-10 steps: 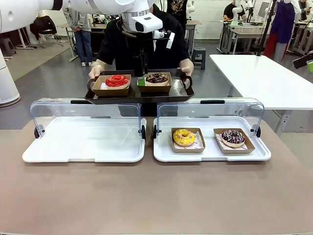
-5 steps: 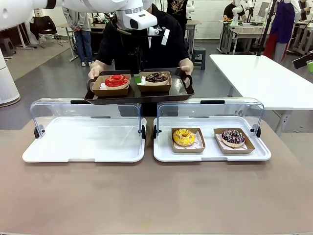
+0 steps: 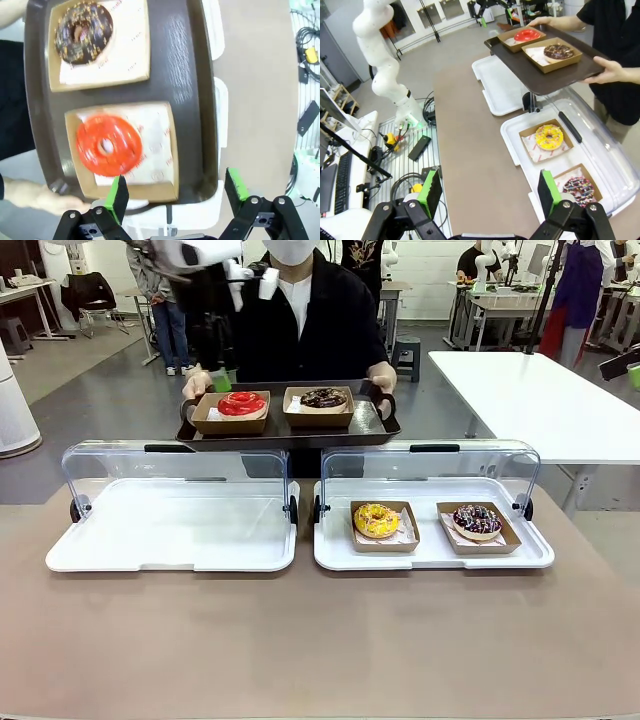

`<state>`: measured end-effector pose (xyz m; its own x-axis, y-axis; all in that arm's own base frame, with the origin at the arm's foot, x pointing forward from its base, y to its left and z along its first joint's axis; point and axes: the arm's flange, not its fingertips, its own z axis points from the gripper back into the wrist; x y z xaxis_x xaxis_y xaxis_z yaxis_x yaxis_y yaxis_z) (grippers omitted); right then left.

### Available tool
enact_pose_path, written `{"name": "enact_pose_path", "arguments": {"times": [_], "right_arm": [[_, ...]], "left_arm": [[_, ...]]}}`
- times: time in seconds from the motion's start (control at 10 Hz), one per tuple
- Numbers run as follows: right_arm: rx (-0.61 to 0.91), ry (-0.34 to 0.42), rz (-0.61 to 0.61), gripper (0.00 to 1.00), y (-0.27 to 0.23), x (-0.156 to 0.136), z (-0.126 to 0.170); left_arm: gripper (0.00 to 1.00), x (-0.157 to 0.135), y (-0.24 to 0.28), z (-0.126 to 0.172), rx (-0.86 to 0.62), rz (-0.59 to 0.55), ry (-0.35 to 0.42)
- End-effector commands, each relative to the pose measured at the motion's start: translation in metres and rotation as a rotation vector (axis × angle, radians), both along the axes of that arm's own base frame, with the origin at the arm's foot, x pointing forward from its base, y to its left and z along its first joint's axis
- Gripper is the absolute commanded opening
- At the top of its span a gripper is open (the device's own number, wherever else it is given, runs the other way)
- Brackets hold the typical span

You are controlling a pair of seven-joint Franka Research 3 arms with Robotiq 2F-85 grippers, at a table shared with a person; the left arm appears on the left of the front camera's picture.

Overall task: Provide the desired donut to the person.
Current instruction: Place the picked Paper togo box onto the Handle tray extended by the person.

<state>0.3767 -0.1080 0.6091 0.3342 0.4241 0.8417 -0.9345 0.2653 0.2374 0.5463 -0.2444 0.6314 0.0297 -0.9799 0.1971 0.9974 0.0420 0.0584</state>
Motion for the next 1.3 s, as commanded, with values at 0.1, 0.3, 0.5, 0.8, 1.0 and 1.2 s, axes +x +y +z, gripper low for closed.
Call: {"name": "enact_pose_path", "arguments": {"times": [0.1,0.3,0.5,0.8,1.0,1.2], "right_arm": [[0.015,-0.008,0.009,1.00,0.000,0.000,0.000],[0.015,-0.008,0.009,1.00,0.000,0.000,0.000],[0.015,-0.008,0.009,1.00,0.000,0.000,0.000],[0.015,-0.008,0.009,1.00,0.000,0.000,0.000],[0.015,-0.008,0.009,1.00,0.000,0.000,0.000],[0.015,-0.008,0.009,1.00,0.000,0.000,0.000]], "left_arm": [[1.00,-0.022,0.041,-0.006,-0.066,0.035,-0.010],[1.00,-0.023,0.059,-0.010,-0.085,0.079,-0.006],[1.00,-0.013,0.055,0.002,-0.053,0.081,0.011],[1.00,-0.013,0.055,0.002,-0.053,0.081,0.011],[1.00,-0.013,0.055,0.002,-0.053,0.081,0.011],[1.00,-0.015,0.053,0.000,-0.053,0.080,0.004]]}}
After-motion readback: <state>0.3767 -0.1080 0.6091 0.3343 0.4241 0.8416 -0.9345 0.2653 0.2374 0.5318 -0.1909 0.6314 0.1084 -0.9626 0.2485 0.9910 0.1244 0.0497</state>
